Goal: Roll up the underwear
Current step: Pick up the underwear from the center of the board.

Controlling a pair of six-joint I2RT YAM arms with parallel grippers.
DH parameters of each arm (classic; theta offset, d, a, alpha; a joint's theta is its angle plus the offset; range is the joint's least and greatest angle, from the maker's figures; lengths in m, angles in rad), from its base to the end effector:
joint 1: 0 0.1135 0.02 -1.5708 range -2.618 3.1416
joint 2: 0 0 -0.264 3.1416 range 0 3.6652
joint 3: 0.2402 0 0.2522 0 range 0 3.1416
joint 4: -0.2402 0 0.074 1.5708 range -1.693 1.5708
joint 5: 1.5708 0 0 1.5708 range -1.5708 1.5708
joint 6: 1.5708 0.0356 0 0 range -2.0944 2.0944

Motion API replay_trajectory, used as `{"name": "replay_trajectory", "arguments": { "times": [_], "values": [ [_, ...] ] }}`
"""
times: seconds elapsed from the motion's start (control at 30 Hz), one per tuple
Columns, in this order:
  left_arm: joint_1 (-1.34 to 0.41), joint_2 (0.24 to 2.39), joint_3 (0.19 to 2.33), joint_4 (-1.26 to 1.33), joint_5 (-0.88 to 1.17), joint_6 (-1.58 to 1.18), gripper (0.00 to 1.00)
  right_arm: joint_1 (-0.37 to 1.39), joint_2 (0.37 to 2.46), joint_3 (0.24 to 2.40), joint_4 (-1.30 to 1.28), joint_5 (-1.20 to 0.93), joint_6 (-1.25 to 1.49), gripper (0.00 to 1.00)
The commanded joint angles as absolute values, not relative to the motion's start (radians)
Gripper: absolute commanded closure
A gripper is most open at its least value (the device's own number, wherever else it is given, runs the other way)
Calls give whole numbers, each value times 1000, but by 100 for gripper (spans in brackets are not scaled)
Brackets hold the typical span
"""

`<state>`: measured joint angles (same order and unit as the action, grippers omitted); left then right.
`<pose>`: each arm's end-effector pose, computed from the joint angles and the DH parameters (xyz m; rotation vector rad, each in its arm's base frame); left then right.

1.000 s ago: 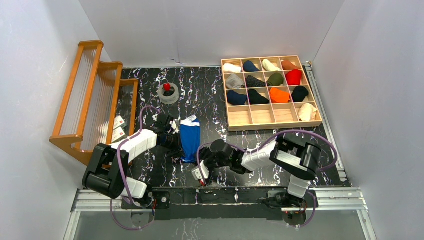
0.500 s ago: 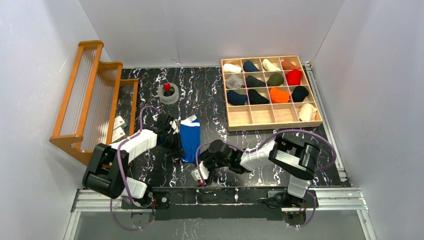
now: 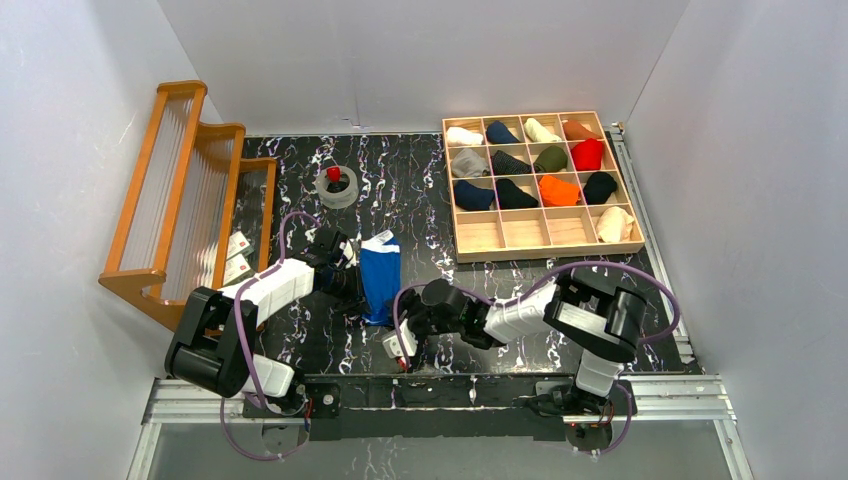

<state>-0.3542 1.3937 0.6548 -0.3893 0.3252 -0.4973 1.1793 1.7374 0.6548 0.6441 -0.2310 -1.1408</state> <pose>0.2222 -0.0943 0.1554 -0.0969 2.7943 -0.6771 0.1184 0.3082 0.1395 -1.8931 0.6636 0.2565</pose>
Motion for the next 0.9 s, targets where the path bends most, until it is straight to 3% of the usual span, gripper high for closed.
{"name": "replay_trajectory", "arguments": {
  "times": [0.0,0.1,0.4,0.57,0.73,0.83,0.87],
  "values": [
    [-351,1399,653,-429,329,-479,100,1184,1745,658,603,-253,-1149,38],
    [-351,1398,653,-429,329,-479,100,1184,1758,673,572,-261,-1150,47],
    [-351,1401,652,-425,329,-480,100,1187,1791,698,592,-256,-1171,48],
    [-351,1401,652,-426,328,-480,100,1187,1803,693,596,-255,-1160,72],
    [-351,1382,654,-434,308,-484,100,1187,1809,673,611,-218,-1086,83],
    [-352,1357,653,-435,287,-496,100,1171,1794,688,600,-241,-956,98],
    [-351,1350,652,-435,284,-501,100,1159,1789,706,572,-262,-913,99]
  ]
}}
